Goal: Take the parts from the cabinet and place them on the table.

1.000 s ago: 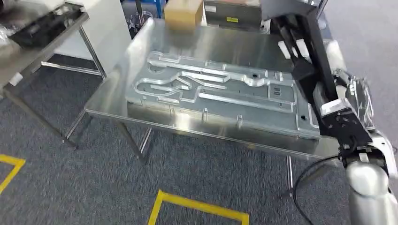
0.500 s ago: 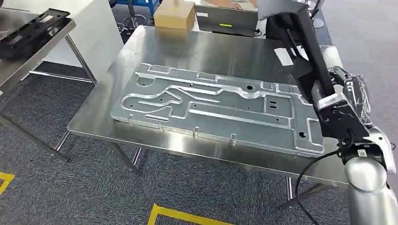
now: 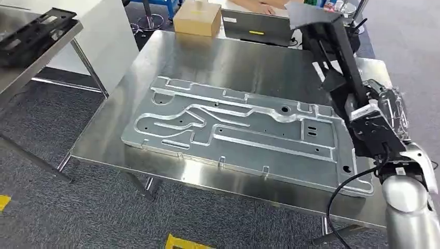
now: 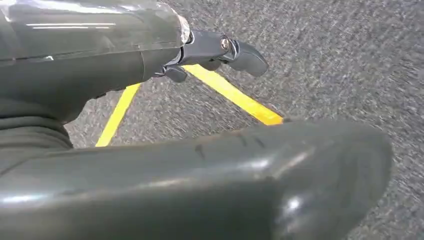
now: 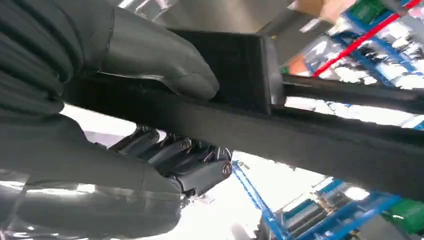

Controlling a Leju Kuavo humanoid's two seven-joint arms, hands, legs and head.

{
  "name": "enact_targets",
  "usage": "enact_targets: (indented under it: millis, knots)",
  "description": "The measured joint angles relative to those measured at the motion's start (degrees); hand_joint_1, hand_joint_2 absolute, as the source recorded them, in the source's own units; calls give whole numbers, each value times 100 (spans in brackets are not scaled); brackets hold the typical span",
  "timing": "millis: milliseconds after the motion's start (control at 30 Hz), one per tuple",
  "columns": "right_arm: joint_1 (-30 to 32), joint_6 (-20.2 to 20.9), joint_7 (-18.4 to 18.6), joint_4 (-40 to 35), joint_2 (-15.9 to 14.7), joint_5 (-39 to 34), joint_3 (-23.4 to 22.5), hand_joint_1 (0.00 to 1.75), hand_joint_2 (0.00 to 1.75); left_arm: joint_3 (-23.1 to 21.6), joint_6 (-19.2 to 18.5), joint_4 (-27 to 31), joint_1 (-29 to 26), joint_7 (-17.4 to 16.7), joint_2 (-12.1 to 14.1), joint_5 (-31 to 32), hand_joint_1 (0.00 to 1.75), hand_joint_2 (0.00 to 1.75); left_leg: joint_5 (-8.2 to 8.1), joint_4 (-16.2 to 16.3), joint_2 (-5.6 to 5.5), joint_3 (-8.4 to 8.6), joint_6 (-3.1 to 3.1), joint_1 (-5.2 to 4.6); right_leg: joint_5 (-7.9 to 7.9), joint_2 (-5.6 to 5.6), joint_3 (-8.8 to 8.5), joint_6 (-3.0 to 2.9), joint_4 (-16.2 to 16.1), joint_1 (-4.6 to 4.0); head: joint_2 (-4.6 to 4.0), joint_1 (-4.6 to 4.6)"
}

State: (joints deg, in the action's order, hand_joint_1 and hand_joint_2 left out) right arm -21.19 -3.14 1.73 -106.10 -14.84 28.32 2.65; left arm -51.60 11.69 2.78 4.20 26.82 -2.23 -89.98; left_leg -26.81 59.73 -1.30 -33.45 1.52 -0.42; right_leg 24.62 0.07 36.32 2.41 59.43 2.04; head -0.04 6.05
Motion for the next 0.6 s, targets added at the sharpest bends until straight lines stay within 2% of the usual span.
enact_targets:
  millis: [100, 167, 367, 600]
  knots:
    - [-79, -11, 2, 138, 0, 152, 22, 175, 175, -15, -20, 0, -14, 0, 2, -2, 0, 0, -2, -55, 10, 14, -23, -3, 22, 14, -3, 3, 8, -22, 0, 2]
    - [-133, -1, -6, 268, 2, 249, 59, 175, 175, -29, -61, 0, -4, 0, 0, 0, 0, 0, -10, -67, 11, 24, -38, 5, 38, 13, -9, -21, 8, -34, 0, -2]
    - [-434, 67, 48, 744, 48, 633, 291, 175, 175, -147, -133, 0, 5, 0, 2, 2, 0, 0, -8, -84, 11, 40, -57, 23, 46, 13, -22, -44, 11, -41, 0, 0]
    - [-893, 268, 254, 1361, 397, 1604, 673, 175, 175, -380, -223, 0, 48, -48, 41, 59, 0, 0, 4, -85, 10, 44, -75, 29, 38, 6, -29, -54, 10, -40, 0, 0]
